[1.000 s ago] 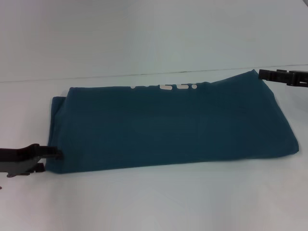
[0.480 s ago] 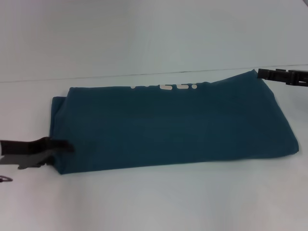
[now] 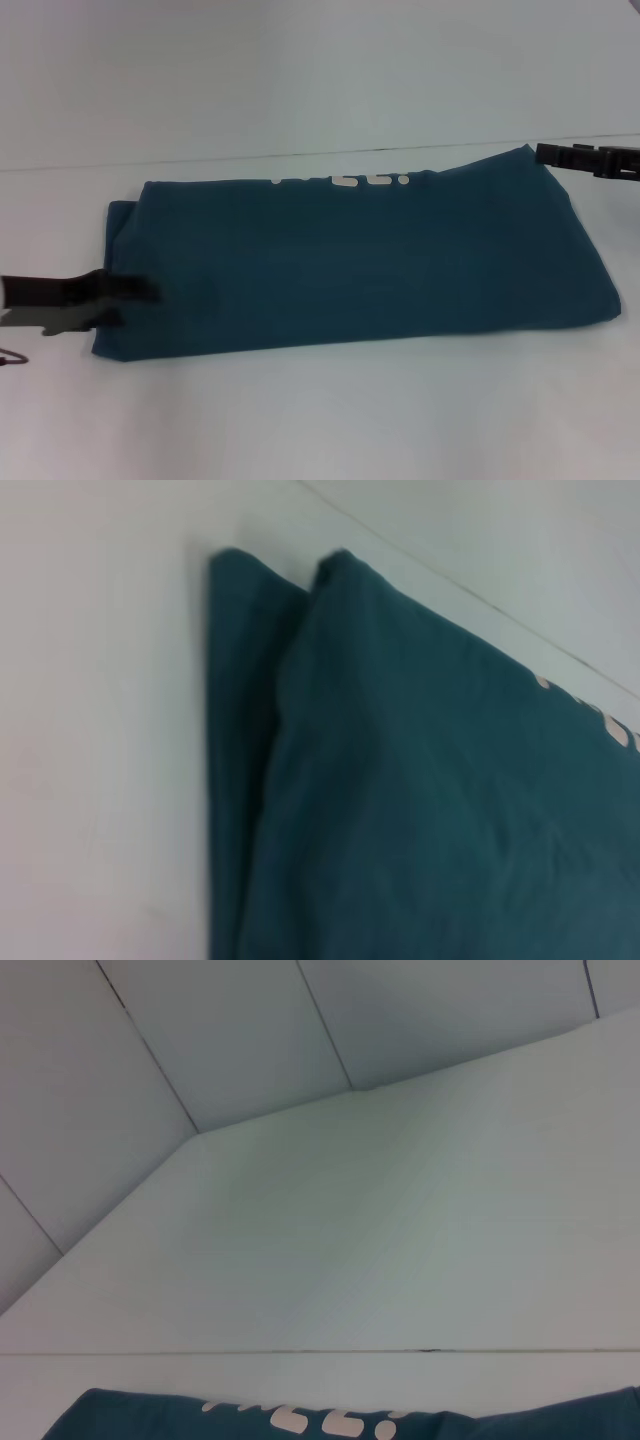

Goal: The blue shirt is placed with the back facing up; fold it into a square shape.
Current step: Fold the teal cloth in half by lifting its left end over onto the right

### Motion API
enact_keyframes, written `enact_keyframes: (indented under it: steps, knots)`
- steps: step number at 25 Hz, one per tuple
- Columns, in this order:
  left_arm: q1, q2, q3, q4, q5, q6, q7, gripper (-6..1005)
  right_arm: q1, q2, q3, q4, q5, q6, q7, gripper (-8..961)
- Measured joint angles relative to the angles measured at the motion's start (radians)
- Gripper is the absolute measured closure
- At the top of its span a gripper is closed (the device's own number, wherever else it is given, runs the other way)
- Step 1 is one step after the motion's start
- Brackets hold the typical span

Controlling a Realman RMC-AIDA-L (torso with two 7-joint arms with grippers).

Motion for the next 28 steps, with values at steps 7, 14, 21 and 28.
enact_keyframes:
  steps: [7, 14, 21, 28]
  knots:
    - [0.06, 0.001, -0.006, 0.066, -0.001, 0.012, -0.017, 275, 0.001, 0.001, 0.003, 0.0, 0.0, 0.0, -0.002, 138]
    - [0.077, 0.002, -0.005, 0.061, 0.01, 0.008, -0.032, 276, 0.004, 0.0, 0.006, 0.0, 0.0, 0.0, -0.003, 137]
    - [0.074, 0.007, 0.002, 0.058, 0.02, 0.059, -0.047, 275, 0.004, -0.005, 0.009, 0.0, 0.0, 0.0, 0.0, 137]
    - [0.071, 0.009, 0.008, 0.057, 0.05, 0.066, -0.055, 274, 0.001, -0.005, 0.011, -0.001, 0.0, -0.004, 0.002, 138]
